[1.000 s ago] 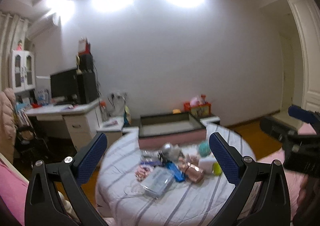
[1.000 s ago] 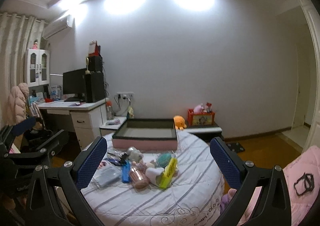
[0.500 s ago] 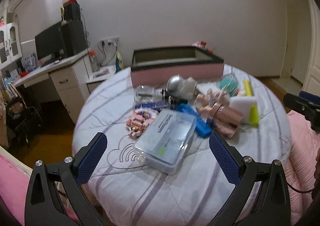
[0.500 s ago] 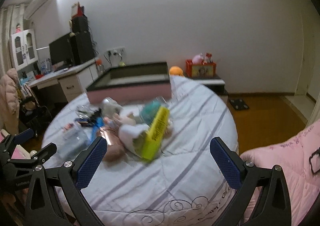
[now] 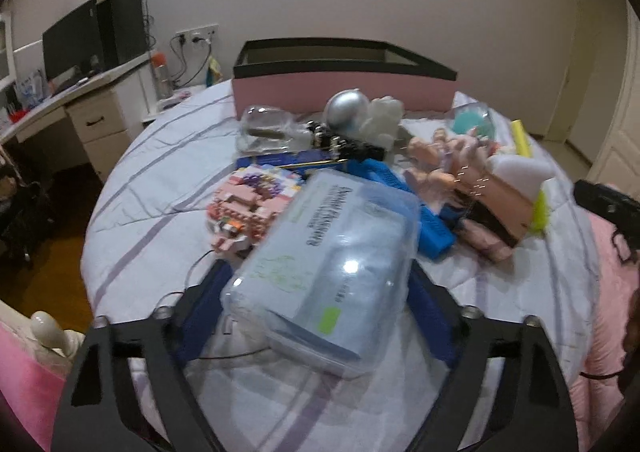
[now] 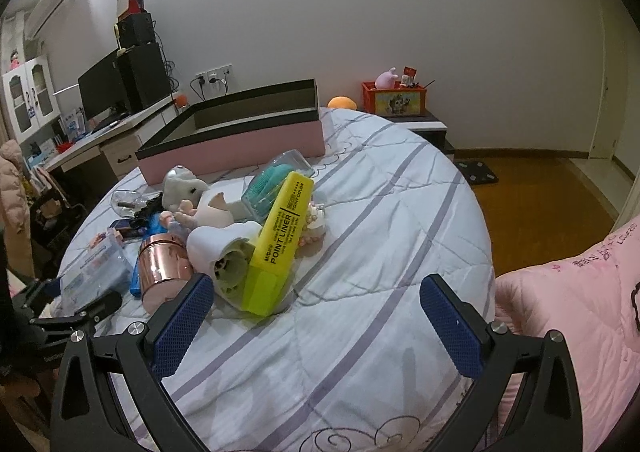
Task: Organize rigid objects
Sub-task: 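Reach the left tool to the clear Dental Flossers case and grasp it, then lift the flosser case with the left tool while the right tool grasps the yellow highlighter, then carry both items into the pink box and open both tools to release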
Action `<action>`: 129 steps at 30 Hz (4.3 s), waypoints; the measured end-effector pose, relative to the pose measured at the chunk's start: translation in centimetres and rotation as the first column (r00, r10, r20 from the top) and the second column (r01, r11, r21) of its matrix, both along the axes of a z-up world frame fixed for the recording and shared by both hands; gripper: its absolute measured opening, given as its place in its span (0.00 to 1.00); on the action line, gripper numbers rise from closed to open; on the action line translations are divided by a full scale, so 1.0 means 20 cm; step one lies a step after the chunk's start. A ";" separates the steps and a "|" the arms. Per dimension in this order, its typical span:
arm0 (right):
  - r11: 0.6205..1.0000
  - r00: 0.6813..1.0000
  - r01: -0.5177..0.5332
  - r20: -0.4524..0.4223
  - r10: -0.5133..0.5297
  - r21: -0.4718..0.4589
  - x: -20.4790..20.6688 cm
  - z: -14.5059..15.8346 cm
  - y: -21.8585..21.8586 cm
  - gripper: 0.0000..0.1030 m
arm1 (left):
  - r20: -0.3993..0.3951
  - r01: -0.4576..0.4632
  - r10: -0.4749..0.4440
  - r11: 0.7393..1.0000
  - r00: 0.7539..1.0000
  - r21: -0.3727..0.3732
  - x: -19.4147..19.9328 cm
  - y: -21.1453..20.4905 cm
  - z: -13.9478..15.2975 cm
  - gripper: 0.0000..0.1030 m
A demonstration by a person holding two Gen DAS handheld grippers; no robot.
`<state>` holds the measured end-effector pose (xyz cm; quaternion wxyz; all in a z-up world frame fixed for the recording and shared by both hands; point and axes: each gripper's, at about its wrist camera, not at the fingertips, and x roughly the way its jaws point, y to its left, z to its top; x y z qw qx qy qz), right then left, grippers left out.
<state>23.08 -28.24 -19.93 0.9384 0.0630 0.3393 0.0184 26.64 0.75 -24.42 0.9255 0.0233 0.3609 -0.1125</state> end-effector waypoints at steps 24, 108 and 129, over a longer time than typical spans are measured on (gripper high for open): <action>0.996 0.996 -0.084 -0.004 0.084 -0.006 0.06 -0.03 0.08 1.00 | 0.002 -0.034 0.034 0.997 0.999 -0.068 -0.05 -0.04 0.02 0.62; 0.906 0.933 -0.332 0.050 0.356 -0.262 1.14 0.46 0.51 0.17 | 0.053 -0.014 0.014 1.000 0.998 0.007 1.03 -0.17 0.50 0.61; 0.919 0.924 -0.373 -0.139 0.356 -0.129 1.52 0.18 0.55 0.45 | -0.016 -0.125 0.127 0.986 0.992 0.111 1.30 -0.17 0.32 0.79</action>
